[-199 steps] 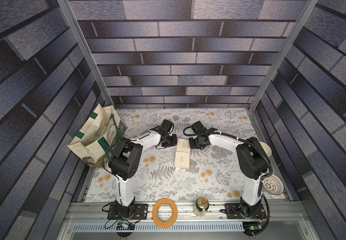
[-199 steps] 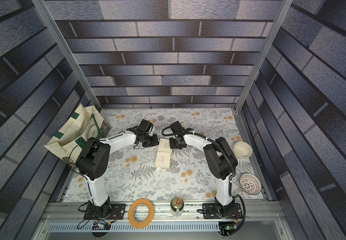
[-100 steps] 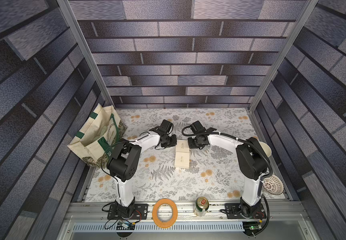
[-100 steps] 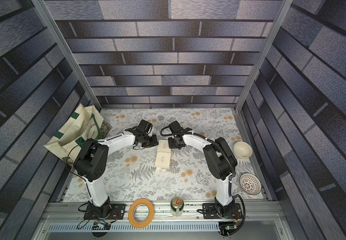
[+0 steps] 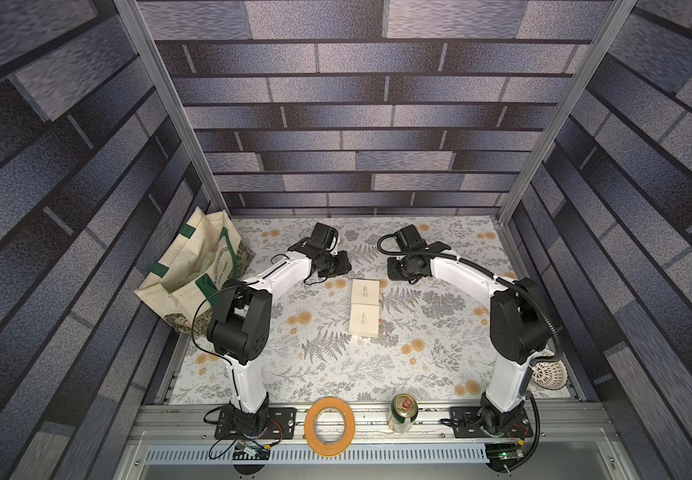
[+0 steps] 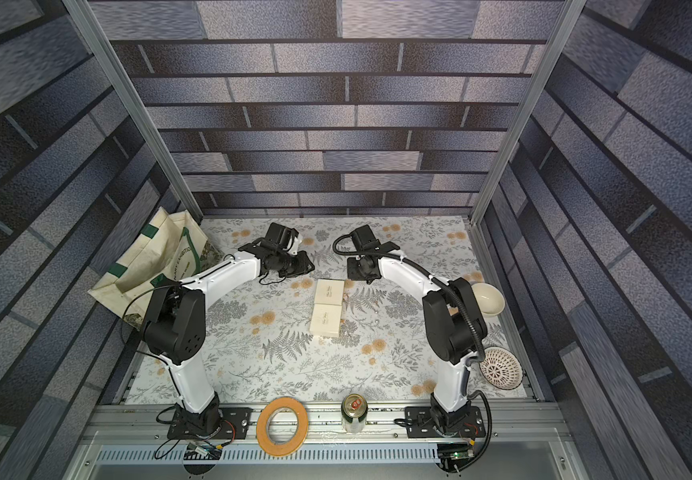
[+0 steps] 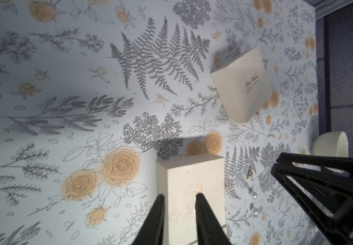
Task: Take out the earrings from the drawer-style jewelry box
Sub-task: Close the drawer of the jewelry box, then move the jewelry box to the center of the board.
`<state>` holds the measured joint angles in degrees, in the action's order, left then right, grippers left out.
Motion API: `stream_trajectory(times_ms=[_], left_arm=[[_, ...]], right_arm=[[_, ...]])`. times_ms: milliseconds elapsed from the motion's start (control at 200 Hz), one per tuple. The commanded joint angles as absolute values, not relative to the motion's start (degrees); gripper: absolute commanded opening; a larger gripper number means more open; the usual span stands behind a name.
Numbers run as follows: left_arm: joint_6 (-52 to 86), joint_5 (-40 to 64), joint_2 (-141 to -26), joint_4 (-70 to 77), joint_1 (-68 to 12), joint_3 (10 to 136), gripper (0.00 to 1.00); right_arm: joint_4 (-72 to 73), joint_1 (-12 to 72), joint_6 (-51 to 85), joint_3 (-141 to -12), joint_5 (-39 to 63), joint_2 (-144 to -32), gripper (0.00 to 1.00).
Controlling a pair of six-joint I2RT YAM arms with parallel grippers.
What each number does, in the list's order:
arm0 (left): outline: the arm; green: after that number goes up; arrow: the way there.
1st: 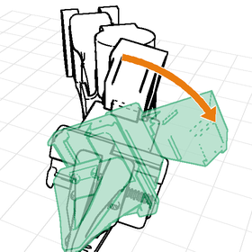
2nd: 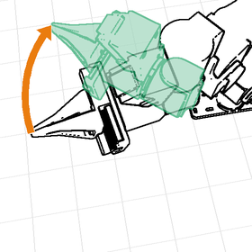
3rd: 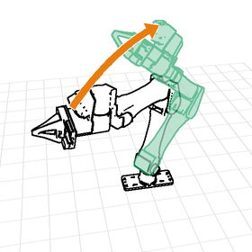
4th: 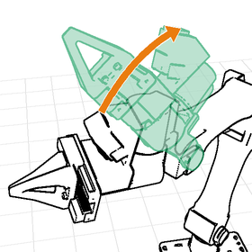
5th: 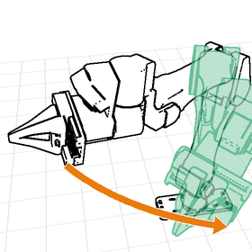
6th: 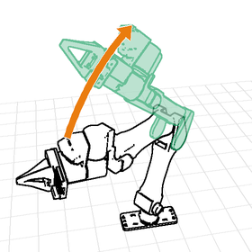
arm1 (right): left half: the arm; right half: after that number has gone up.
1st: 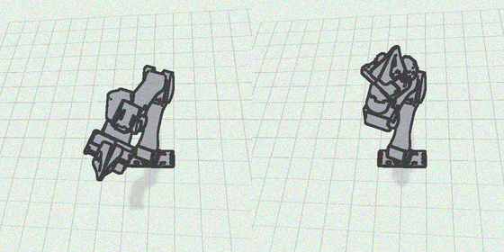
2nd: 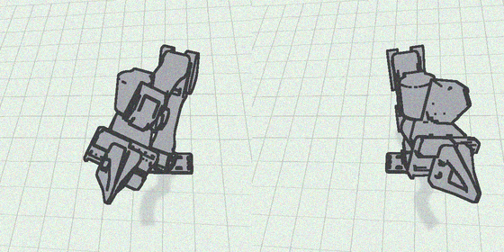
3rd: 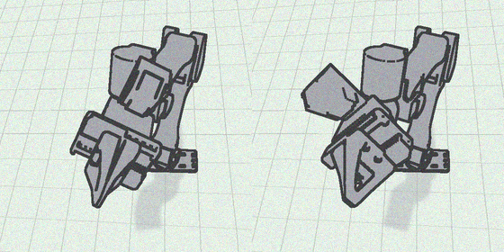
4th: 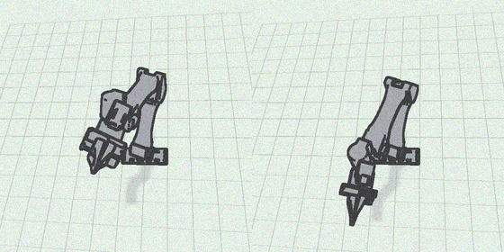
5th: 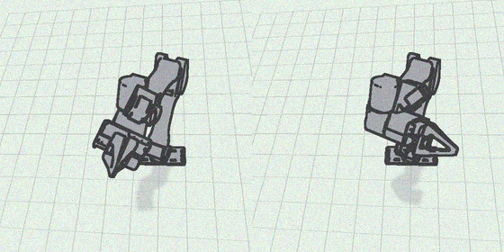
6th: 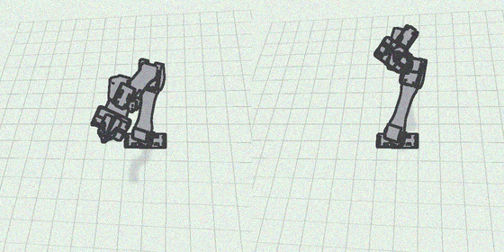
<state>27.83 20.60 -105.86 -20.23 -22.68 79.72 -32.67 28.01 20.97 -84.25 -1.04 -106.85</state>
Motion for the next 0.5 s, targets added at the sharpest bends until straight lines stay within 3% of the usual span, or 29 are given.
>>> stream_trajectory(times_ms=[0,496], left_arm=[[27.9,25.4,-107.6,-18.8,-22.0,82.7,0.29],[28.6,28.2,-113.9,-17.3,-20.8,89.2,0.32]], right_arm=[[-36.7,25.1,20.8,-88.7,-1.9,-107.6,0.34],[-35.0,19.8,25.0,-105.3,-4.6,-123.9,0.46]])
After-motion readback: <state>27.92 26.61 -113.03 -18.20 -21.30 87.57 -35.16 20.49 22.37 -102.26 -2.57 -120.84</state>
